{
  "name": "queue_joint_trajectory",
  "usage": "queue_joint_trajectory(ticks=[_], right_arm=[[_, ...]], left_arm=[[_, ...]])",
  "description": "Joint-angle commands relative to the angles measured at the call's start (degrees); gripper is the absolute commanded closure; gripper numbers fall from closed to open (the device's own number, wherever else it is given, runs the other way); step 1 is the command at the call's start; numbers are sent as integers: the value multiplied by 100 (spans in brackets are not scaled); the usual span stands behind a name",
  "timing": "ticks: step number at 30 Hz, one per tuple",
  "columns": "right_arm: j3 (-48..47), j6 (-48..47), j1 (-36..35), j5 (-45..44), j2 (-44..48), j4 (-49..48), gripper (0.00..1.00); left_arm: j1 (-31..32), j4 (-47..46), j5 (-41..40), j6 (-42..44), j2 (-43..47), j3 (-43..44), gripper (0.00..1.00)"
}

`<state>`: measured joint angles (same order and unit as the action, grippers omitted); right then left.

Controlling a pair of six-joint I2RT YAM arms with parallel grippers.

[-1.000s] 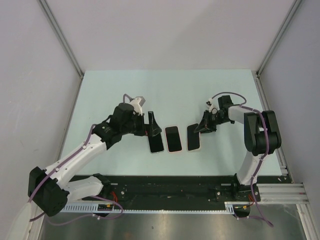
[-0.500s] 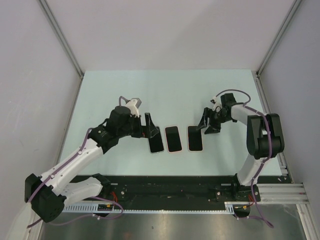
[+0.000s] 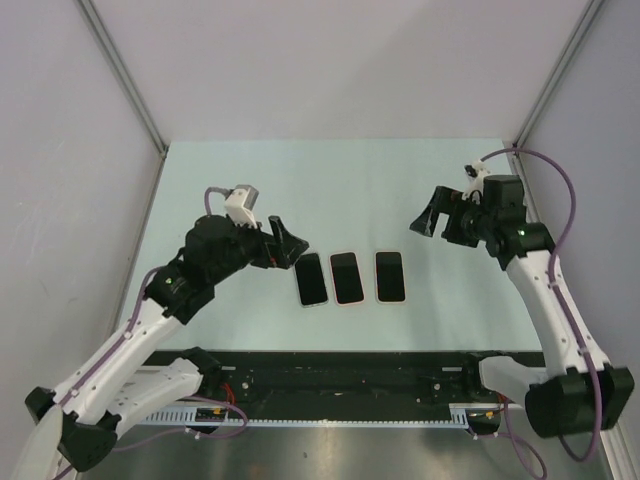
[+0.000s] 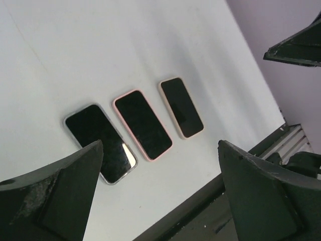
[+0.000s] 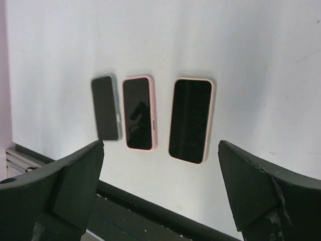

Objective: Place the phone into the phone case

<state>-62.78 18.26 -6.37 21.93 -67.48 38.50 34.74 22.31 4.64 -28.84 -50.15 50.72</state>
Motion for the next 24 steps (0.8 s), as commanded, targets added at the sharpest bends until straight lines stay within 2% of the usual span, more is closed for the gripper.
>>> queue_joint_trajectory(ticks=[1, 8, 15, 24], right_arm=[[-147, 476, -162, -480, 779, 280, 0], [90, 731, -163, -506, 1781, 246, 0], [547, 706, -154, -356, 2511, -299, 0], [565, 433, -154, -523, 2714, -387, 0]], left_arm=[[-20, -464, -139, 168, 592, 289, 0], [-20, -464, -657, 230, 1024, 184, 0], [-29, -508, -719, 177, 1008, 17, 0], [-20, -569, -623, 204, 902, 96, 0]])
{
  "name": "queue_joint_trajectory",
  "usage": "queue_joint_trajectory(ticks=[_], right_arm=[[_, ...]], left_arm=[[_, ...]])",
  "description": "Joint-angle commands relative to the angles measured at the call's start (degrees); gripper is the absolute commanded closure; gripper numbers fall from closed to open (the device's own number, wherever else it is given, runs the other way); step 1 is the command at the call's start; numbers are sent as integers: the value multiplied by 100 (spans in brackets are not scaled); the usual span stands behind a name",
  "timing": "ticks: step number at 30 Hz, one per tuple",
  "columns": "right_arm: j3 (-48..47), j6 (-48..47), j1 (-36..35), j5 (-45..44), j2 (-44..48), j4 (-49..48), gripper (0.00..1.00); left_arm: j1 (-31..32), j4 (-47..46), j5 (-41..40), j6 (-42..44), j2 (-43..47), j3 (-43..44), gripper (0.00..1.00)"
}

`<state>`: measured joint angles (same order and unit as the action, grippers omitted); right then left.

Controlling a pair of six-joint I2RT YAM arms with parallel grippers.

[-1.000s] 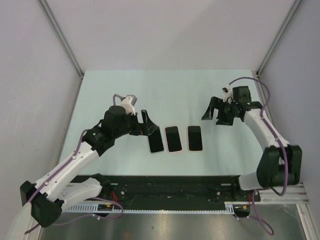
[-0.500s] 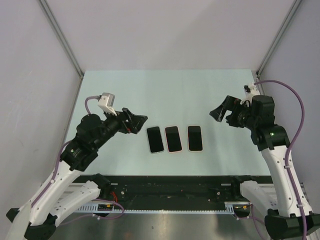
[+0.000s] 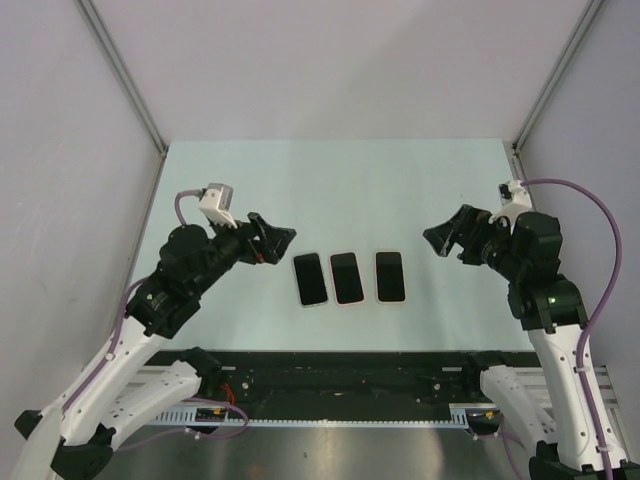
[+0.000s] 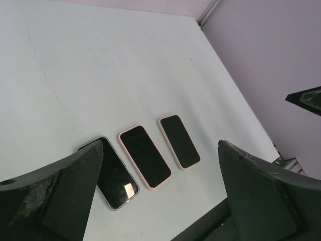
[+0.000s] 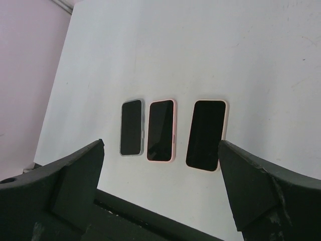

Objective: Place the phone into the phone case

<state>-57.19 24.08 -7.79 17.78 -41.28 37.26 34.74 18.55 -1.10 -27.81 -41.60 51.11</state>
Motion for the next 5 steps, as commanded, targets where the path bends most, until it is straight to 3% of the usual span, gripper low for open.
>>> queue_joint_trajectory(ticks=[1, 5], right_arm=[[6, -218, -3, -73, 76, -254, 1], [-3, -298, -12, -125, 41, -236, 0]], left_arm=[[-20, -246, -13, 101, 56, 39, 0], [-20, -369, 66, 65, 3, 13, 0]])
